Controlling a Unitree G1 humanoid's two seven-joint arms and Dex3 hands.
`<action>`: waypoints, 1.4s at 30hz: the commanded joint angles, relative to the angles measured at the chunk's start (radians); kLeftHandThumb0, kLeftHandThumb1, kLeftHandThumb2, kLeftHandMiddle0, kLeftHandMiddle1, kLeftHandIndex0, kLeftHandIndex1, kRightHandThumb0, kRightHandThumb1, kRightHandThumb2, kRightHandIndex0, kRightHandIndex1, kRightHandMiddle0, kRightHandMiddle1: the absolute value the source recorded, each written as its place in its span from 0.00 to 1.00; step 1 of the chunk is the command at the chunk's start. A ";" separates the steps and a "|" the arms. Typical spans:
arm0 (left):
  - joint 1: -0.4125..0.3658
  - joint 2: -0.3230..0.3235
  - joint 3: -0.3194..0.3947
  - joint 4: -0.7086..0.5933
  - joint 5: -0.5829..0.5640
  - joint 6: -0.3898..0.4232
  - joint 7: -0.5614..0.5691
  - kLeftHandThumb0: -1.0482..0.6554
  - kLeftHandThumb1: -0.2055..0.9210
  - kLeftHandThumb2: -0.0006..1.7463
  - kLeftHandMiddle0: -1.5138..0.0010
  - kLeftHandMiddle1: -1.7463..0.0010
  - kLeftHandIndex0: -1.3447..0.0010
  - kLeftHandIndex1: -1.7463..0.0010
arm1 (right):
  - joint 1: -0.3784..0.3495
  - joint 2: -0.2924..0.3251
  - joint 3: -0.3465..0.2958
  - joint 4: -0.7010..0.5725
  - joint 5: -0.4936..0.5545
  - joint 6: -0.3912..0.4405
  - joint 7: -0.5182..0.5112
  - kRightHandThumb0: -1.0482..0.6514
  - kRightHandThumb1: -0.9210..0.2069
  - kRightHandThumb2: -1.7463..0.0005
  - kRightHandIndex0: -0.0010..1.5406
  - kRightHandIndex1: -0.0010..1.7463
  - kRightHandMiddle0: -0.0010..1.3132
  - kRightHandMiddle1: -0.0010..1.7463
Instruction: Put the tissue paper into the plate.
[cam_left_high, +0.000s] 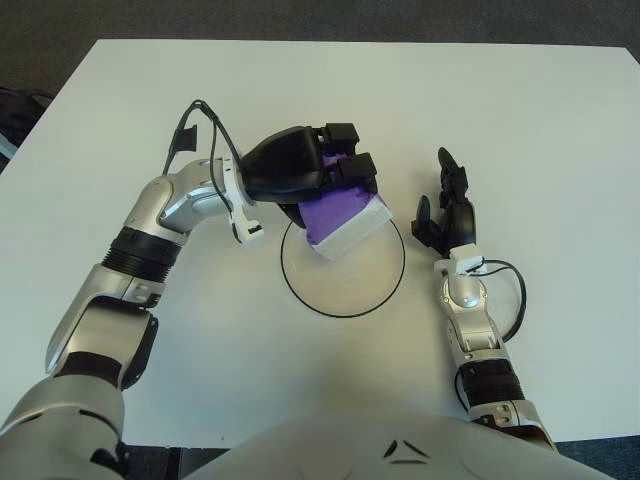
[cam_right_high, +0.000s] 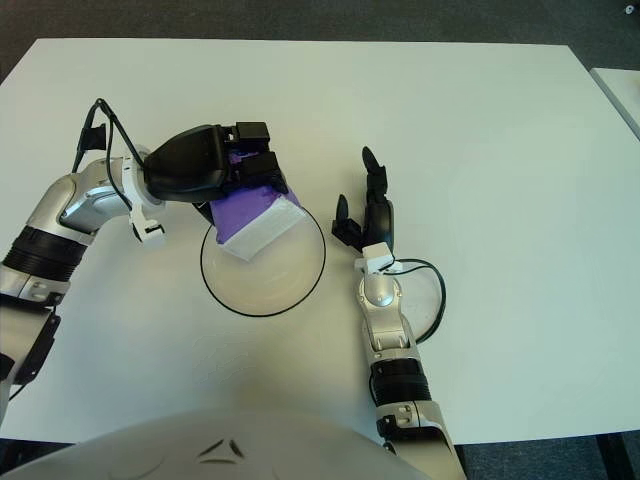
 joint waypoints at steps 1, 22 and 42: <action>0.011 -0.002 0.008 0.021 0.007 -0.033 0.030 0.61 0.28 0.89 0.47 0.04 0.60 0.00 | 0.061 -0.008 -0.014 0.065 0.007 0.046 0.003 0.19 0.00 0.49 0.07 0.01 0.00 0.18; 0.037 -0.013 -0.022 0.096 -0.094 -0.111 0.003 0.61 0.31 0.86 0.49 0.04 0.62 0.00 | 0.052 -0.004 -0.013 0.078 0.004 0.035 -0.007 0.19 0.00 0.49 0.06 0.00 0.00 0.18; 0.075 -0.016 -0.065 0.101 -0.230 -0.103 -0.079 0.61 0.34 0.84 0.52 0.02 0.62 0.02 | 0.048 0.000 -0.009 0.085 0.002 0.036 -0.008 0.18 0.00 0.50 0.06 0.00 0.00 0.18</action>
